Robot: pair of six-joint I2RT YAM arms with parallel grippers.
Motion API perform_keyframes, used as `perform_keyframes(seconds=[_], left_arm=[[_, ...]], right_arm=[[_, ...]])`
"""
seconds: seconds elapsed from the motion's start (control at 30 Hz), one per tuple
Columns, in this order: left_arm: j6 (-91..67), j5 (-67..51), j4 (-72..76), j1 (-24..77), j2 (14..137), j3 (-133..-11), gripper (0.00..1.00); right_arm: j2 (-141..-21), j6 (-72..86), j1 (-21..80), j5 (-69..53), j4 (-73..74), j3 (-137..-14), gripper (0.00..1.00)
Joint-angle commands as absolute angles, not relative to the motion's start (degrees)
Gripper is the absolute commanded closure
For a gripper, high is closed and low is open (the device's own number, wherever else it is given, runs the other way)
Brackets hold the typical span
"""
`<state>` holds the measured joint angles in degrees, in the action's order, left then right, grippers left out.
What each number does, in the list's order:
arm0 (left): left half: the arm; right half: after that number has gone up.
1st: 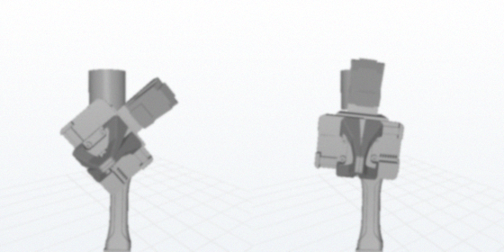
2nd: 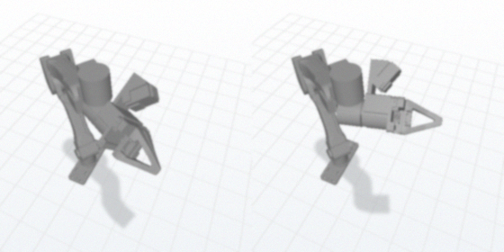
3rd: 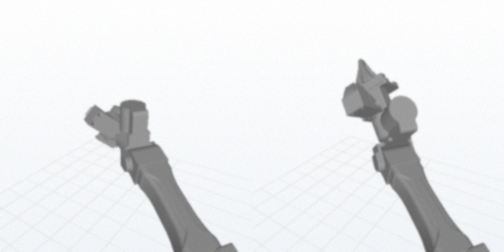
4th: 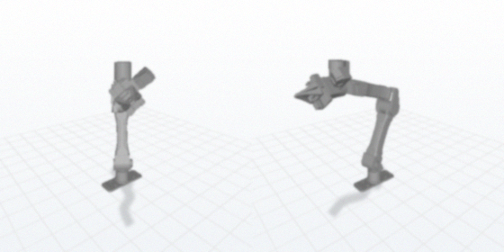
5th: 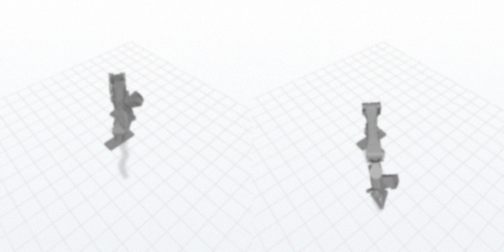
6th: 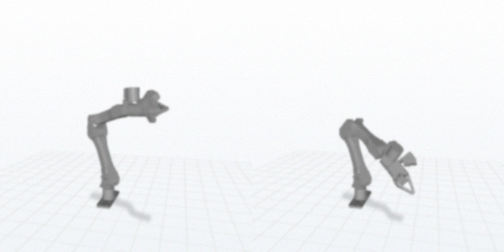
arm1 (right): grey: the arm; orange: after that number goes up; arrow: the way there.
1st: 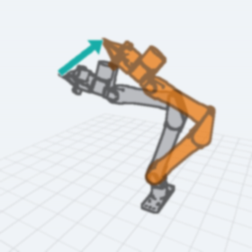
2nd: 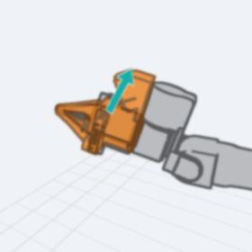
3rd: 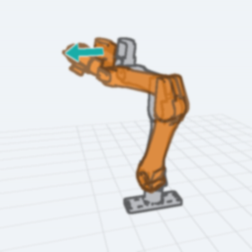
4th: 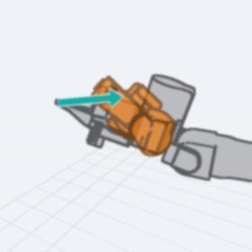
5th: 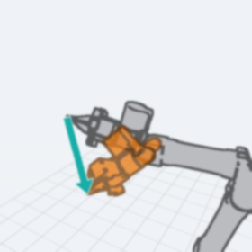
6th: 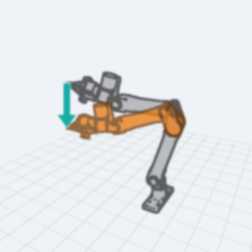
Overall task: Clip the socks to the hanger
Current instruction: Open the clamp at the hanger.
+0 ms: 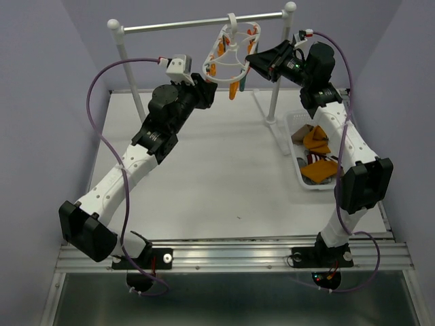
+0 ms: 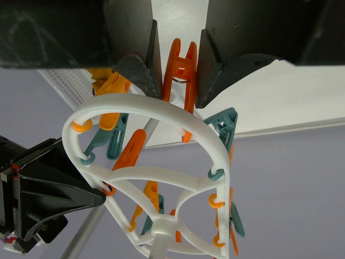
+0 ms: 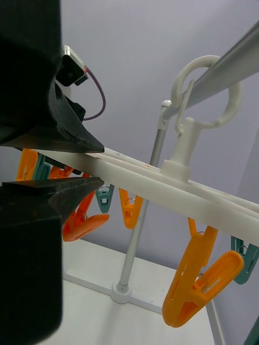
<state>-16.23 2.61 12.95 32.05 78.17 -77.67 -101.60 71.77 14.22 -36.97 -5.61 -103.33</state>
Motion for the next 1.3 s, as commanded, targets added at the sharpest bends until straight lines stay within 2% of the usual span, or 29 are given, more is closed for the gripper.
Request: perform_keyframes(seconds=[0.0, 0.27, 0.73, 1.0, 1.07, 1.27], left_arm=[[-21.35, 0.27, 16.60, 30.24, 78.31, -80.86, 1.00], [-26.98, -3.08, 23.02, 27.33, 76.82, -77.17, 1.00], [-27.16, -3.16, 23.47, 26.72, 75.94, -76.38, 1.00], [-28.83, -3.25, 22.59, 26.54, 76.29, -76.64, 1.00], [-29.09, -4.39, 22.07, 26.54, 76.64, -76.99, 1.00], [-31.11, -4.31, 20.04, 26.46, 77.34, -78.40, 1.00]], right_arm=[[-99.32, 67.85, 15.03, -41.84, -6.15, -102.83, 0.73], [-99.84, 68.20, 15.03, -42.36, -6.15, -103.18, 0.73], [-99.67, 68.20, 15.03, -42.98, -6.15, -103.62, 0.73], [-99.93, 67.76, 15.03, -43.15, -6.15, -104.06, 0.66], [-100.11, 67.07, 15.03, -43.85, -6.15, -104.59, 0.62], [-98.01, 61.18, 15.03, -44.91, -5.28, -104.07, 0.32]])
